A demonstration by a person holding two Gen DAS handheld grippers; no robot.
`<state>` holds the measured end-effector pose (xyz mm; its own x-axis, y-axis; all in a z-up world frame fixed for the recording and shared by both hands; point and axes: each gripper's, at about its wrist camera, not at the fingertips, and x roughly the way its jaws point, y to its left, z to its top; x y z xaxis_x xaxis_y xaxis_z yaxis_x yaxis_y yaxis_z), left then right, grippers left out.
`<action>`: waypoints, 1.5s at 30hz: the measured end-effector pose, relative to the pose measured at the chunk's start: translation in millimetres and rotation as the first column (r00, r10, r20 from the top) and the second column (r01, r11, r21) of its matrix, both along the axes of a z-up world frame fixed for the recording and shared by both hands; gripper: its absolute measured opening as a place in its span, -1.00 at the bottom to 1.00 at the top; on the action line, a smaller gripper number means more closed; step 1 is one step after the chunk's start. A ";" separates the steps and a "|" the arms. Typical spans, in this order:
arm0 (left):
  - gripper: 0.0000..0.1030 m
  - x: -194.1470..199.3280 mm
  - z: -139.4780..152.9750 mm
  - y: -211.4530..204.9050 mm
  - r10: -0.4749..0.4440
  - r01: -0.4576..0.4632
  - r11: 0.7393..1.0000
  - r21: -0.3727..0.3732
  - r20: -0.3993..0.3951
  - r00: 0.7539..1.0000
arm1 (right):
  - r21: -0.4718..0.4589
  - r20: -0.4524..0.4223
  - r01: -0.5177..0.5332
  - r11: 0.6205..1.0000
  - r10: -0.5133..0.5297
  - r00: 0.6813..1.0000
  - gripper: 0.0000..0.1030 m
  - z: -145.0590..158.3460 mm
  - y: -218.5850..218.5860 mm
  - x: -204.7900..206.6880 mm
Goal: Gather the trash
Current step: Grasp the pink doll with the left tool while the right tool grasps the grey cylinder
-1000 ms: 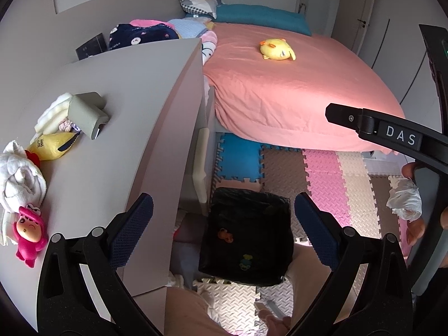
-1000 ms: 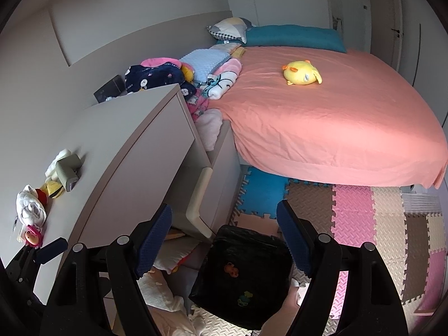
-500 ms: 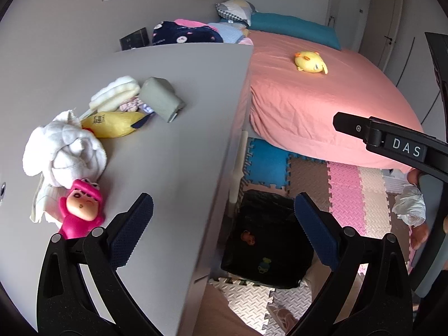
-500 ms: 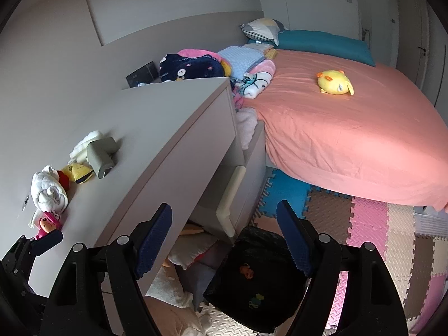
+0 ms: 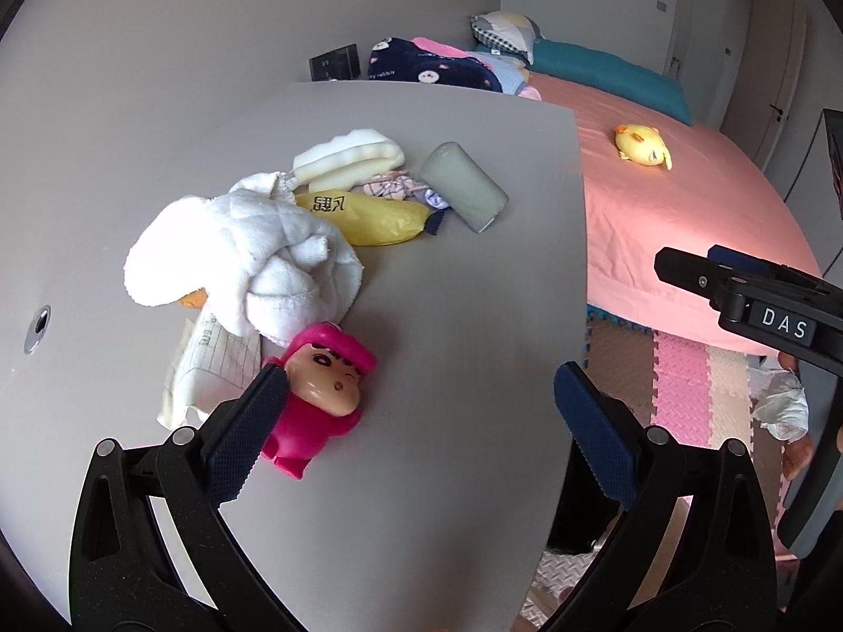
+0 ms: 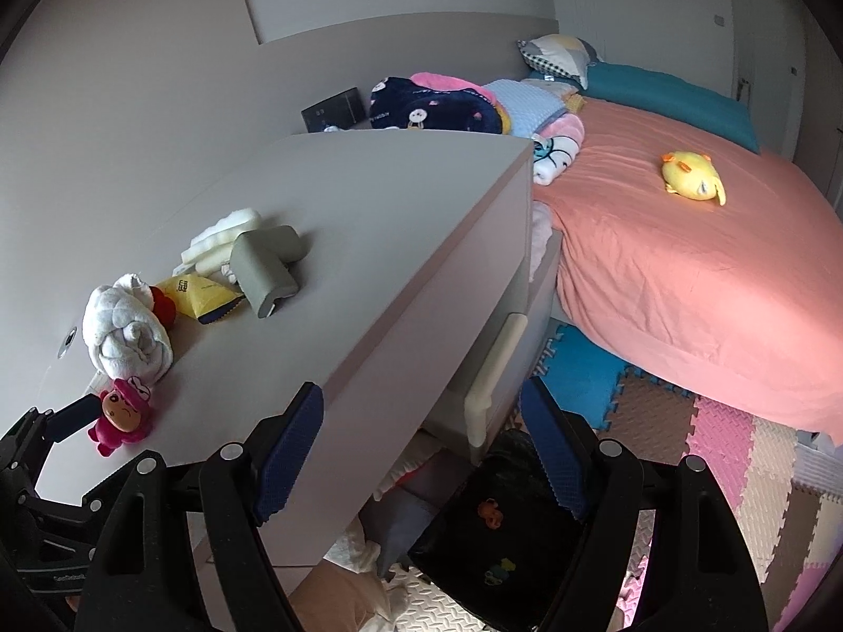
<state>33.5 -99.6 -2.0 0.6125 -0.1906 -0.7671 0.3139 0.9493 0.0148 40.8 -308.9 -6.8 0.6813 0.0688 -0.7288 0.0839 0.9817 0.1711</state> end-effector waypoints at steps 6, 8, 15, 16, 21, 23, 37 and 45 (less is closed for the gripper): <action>0.89 10.0 1.7 14.6 0.021 -0.021 1.000 -0.010 0.000 1.000 | 0.001 0.000 -0.055 0.998 0.055 0.998 0.50 2.5 18.3 14.8; 0.89 12.7 0.5 17.3 0.027 -0.027 1.000 0.007 0.000 1.000 | 0.003 0.001 -0.071 0.997 0.071 0.997 0.50 3.1 23.9 20.6; 0.87 27.2 -13.8 31.9 0.080 -0.079 0.996 0.038 -0.024 0.996 | 0.004 -0.017 -0.110 0.994 0.110 0.994 0.51 -1.1 40.3 45.3; 0.84 28.4 -15.3 33.7 0.084 -0.083 0.995 0.047 -0.020 0.996 | 0.002 -0.019 -0.117 0.993 0.117 0.993 0.51 -1.6 42.7 49.3; 0.34 30.0 -21.7 37.3 0.087 -0.086 0.992 0.090 -0.010 0.996 | -0.006 -0.015 -0.156 0.988 0.156 0.988 0.50 -0.6 56.6 66.8; 0.33 29.7 -22.4 39.5 0.083 -0.081 0.993 0.081 -0.012 0.997 | -0.010 -0.013 -0.174 0.985 0.174 0.985 0.50 0.1 63.4 74.8; 0.33 27.7 -21.1 45.9 0.081 -0.079 0.995 0.052 -0.022 0.997 | -0.021 -0.026 -0.200 0.980 0.200 0.980 0.50 -8.3 85.7 112.6; 0.33 29.6 -19.8 45.3 0.090 -0.088 0.995 0.037 -0.028 0.996 | -0.040 -0.040 -0.242 0.969 0.241 0.970 -0.02 -10.9 91.1 120.1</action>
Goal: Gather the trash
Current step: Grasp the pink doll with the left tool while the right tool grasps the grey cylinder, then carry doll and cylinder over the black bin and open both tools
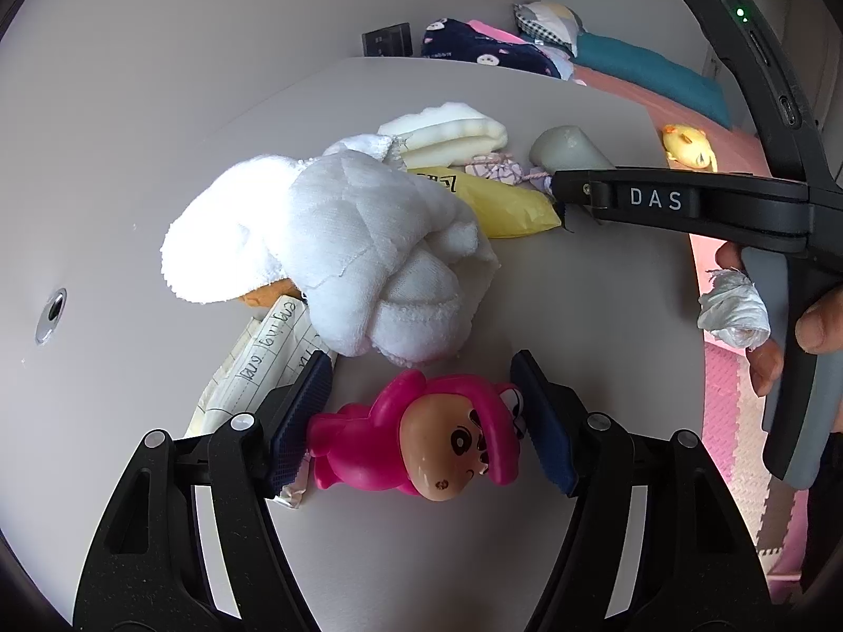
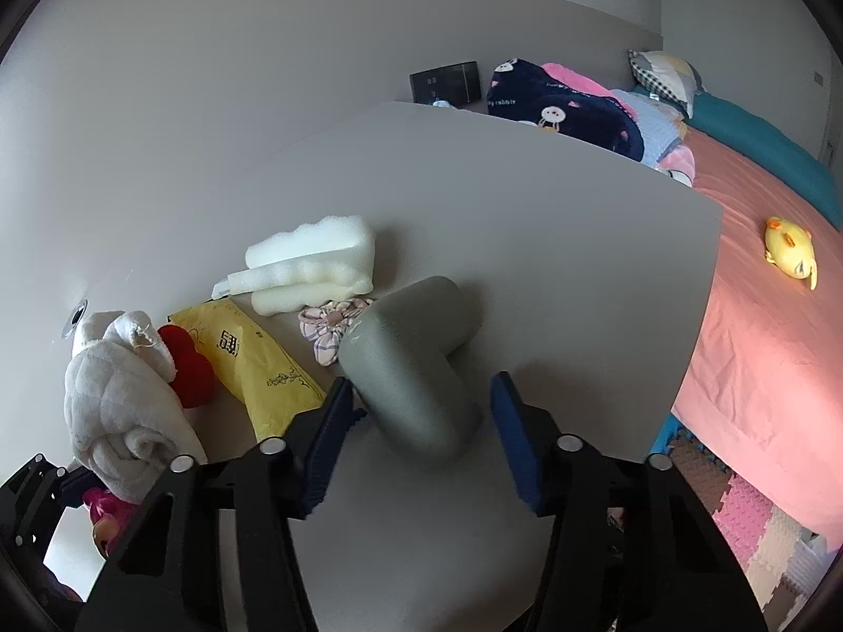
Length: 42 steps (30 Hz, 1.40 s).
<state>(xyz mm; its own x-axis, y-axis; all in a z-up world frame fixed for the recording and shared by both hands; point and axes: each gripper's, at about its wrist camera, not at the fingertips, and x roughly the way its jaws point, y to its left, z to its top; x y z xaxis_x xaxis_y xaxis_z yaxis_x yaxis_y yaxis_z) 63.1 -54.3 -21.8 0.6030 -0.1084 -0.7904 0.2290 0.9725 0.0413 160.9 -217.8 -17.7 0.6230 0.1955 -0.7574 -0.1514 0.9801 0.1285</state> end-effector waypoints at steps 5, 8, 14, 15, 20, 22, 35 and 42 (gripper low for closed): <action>0.33 0.0 0.9 -1.2 0.011 -0.011 1.000 -0.008 -0.006 1.000 | 0.029 -0.007 0.005 1.000 -0.004 1.000 -0.05 3.7 -3.3 -5.6; 0.32 -1.5 4.5 -2.1 0.012 -0.012 1.000 -0.020 0.000 1.000 | 0.032 0.012 0.009 0.999 -0.009 1.000 -0.05 12.1 -6.8 -13.8; 0.32 -8.8 16.5 -7.6 -0.007 0.008 0.999 -0.044 0.029 1.000 | 0.038 0.040 0.023 0.999 -0.025 0.999 -0.05 25.6 -18.1 -36.3; 0.32 -10.4 18.3 -9.5 -0.012 0.014 0.999 -0.044 0.033 0.999 | 0.038 0.042 0.028 0.999 -0.030 0.999 -0.05 27.1 -20.5 -40.0; 0.32 -19.6 25.1 -24.0 -0.055 0.057 0.998 -0.037 0.061 0.997 | 0.044 0.053 0.058 0.997 -0.060 0.997 -0.05 33.6 -36.1 -60.9; 0.32 -21.9 26.6 -29.2 -0.068 0.070 0.997 -0.039 0.063 0.996 | 0.048 0.060 0.073 0.996 -0.076 0.995 -0.05 36.6 -43.5 -69.3; 0.32 -44.9 38.2 -77.1 -0.159 0.164 0.985 -0.049 0.092 0.983 | 0.064 0.098 0.163 0.985 -0.168 0.981 -0.05 47.9 -95.9 -122.9; 0.32 -54.7 41.3 -115.9 -0.231 0.236 0.971 -0.039 0.102 0.968 | 0.073 0.107 0.225 0.972 -0.232 0.967 -0.05 49.0 -131.5 -146.1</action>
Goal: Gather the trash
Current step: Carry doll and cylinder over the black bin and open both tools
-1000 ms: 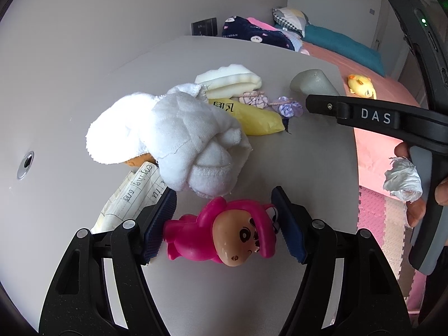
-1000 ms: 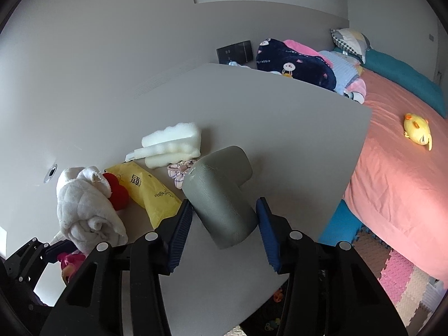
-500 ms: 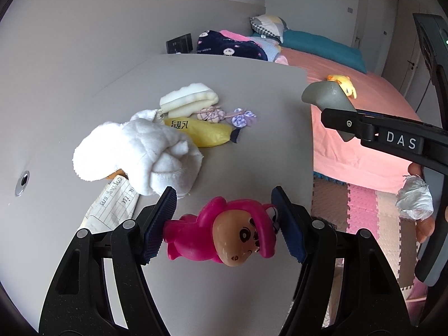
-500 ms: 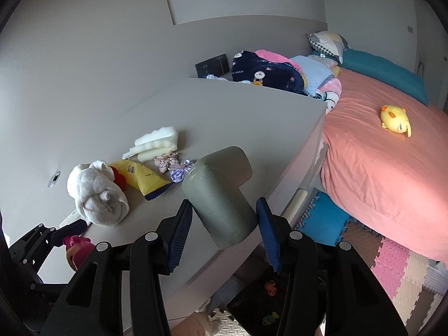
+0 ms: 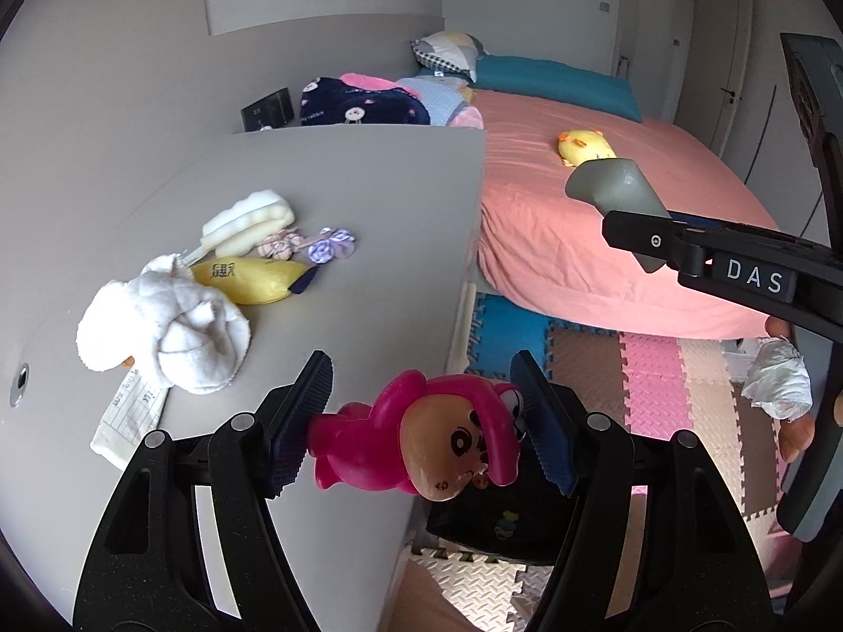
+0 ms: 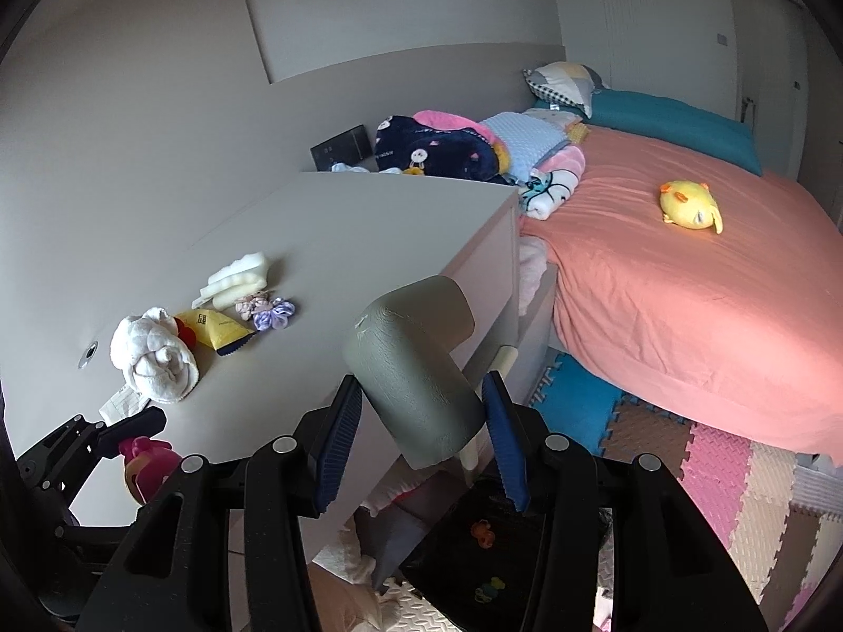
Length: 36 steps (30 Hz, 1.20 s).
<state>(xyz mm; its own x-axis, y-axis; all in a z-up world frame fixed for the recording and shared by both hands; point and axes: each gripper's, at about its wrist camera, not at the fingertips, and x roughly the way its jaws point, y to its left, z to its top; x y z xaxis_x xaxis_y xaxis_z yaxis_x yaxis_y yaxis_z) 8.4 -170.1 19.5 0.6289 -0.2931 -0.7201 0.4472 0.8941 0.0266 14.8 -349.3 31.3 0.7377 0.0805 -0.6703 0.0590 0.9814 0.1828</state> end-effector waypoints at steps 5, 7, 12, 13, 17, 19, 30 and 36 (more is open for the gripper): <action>0.32 -6.0 -0.4 -29.4 -0.060 0.060 0.998 0.011 -0.003 0.998 | 0.008 -0.001 0.054 0.999 -0.054 0.999 -0.05 -2.0 -27.4 -16.5; 0.32 -9.0 -0.9 -42.5 -0.087 0.087 0.996 0.017 -0.004 0.996 | 0.010 -0.004 0.076 0.997 -0.076 0.997 -0.05 -3.6 -38.5 -22.7; 0.32 -17.5 -1.9 -68.7 -0.142 0.142 0.989 0.028 -0.007 0.990 | 0.016 -0.009 0.127 0.992 -0.127 0.992 -0.05 -7.3 -63.3 -37.1; 0.32 -18.8 -2.3 -73.7 -0.152 0.153 0.988 0.030 -0.008 0.988 | 0.016 -0.009 0.136 0.991 -0.136 0.991 -0.05 -7.8 -67.1 -39.7; 0.32 -22.4 -3.4 -88.0 -0.190 0.191 0.981 0.035 -0.009 0.982 | 0.019 -0.011 0.170 0.985 -0.170 0.985 -0.04 -9.7 -83.1 -49.3; 0.32 -25.1 -4.0 -95.7 -0.207 0.207 0.978 0.040 -0.009 0.978 | 0.021 -0.013 0.189 0.982 -0.189 0.982 -0.05 -10.9 -90.8 -54.1; 0.32 -36.2 -10.7 -132.2 -0.303 0.304 0.952 0.045 -0.030 0.952 | 0.014 -0.035 0.271 0.962 -0.270 0.962 -0.05 -17.6 -121.3 -74.1; 0.33 -35.6 -16.3 -146.0 -0.340 0.341 0.939 0.041 -0.045 0.940 | 0.001 -0.049 0.312 0.950 -0.311 0.949 -0.05 -20.6 -129.2 -81.3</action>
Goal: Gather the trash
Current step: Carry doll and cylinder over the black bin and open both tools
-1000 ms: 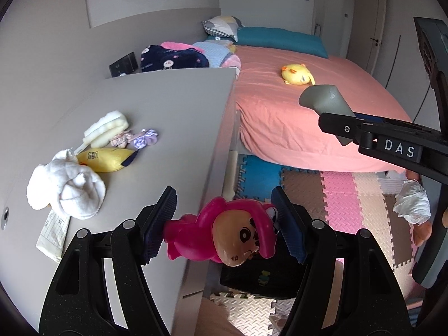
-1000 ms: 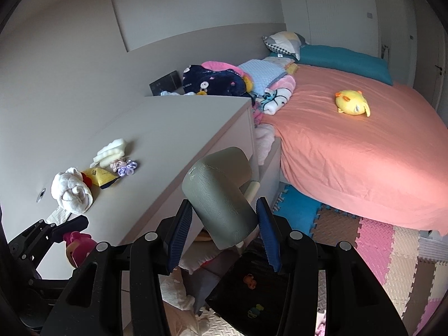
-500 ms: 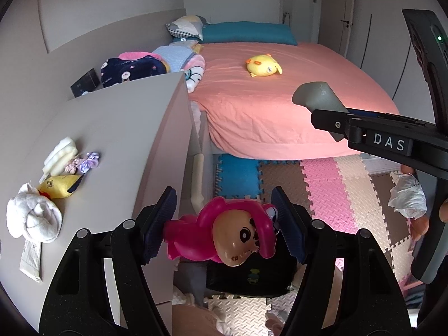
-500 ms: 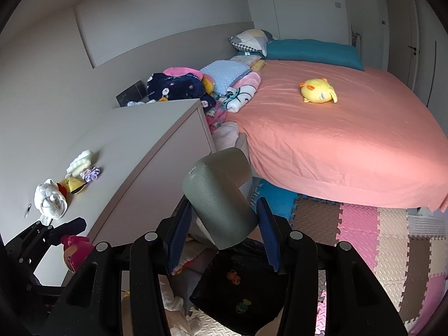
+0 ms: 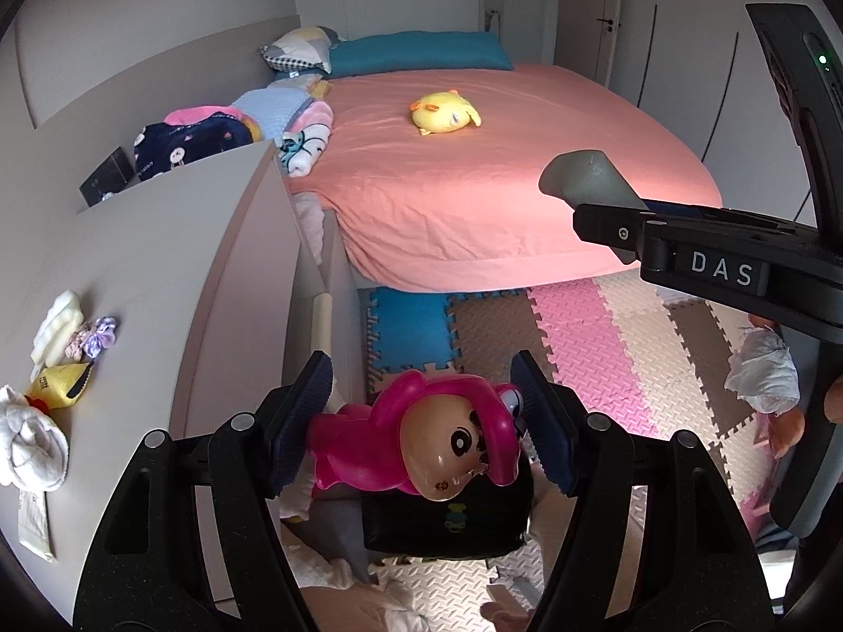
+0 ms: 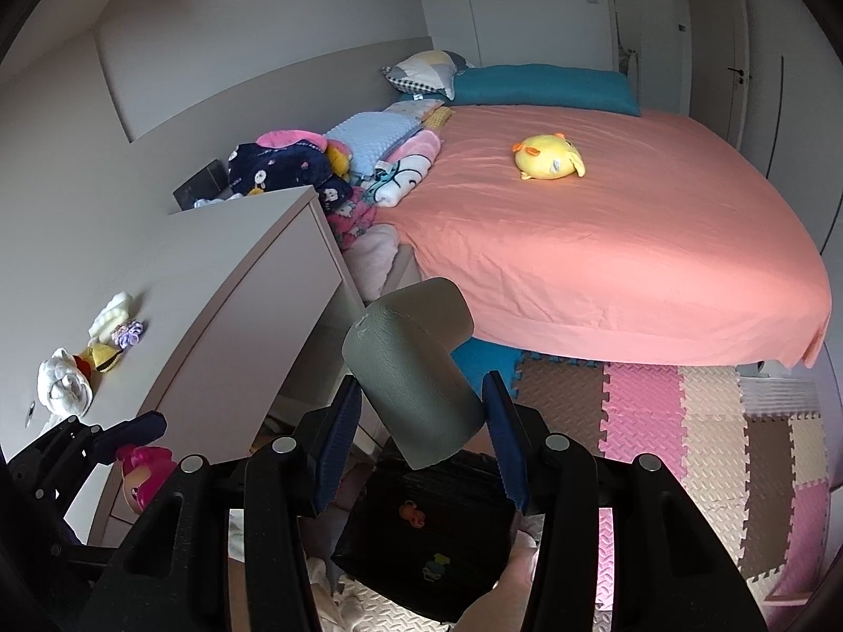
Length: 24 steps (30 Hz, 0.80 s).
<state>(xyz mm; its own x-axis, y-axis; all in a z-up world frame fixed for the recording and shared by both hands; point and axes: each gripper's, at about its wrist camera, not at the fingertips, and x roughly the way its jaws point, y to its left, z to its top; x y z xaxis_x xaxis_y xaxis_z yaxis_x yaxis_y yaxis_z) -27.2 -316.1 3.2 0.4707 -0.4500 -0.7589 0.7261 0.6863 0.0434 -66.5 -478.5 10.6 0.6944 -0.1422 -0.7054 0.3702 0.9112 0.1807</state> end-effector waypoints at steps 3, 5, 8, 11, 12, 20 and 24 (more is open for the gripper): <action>0.33 -0.3 -4.8 -4.7 -0.016 0.016 1.000 0.005 -0.006 1.000 | -0.001 -0.011 0.015 1.000 -0.015 1.000 -0.05 -3.5 -2.9 -1.3; 0.32 1.9 -7.9 -6.1 -0.022 0.022 1.000 0.006 -0.016 1.000 | -0.004 -0.021 0.019 1.000 -0.019 1.000 -0.04 -6.0 -2.9 -0.5; 0.32 5.2 -13.3 -5.5 -0.020 0.021 1.000 0.010 -0.030 0.999 | -0.005 -0.034 0.020 1.000 -0.021 0.999 -0.04 -10.1 -2.3 1.4; 0.33 10.0 -17.9 -2.5 -0.010 0.011 1.000 0.014 -0.042 0.999 | -0.005 -0.047 0.013 1.000 -0.013 0.999 -0.05 -14.1 2.7 7.0; 0.33 10.6 -18.8 -1.3 -0.005 0.006 1.000 0.015 -0.044 0.999 | -0.003 -0.050 0.009 1.000 -0.009 0.999 -0.05 -15.6 4.1 8.6; 0.33 16.7 -23.8 7.4 0.015 -0.014 1.000 0.013 -0.059 0.998 | 0.006 -0.071 -0.012 1.000 0.013 0.997 -0.05 -22.4 11.5 19.5; 0.35 19.8 -26.1 8.4 0.020 -0.017 0.999 0.032 -0.080 0.997 | 0.006 -0.088 -0.026 1.000 0.027 0.996 -0.01 -23.8 14.1 27.2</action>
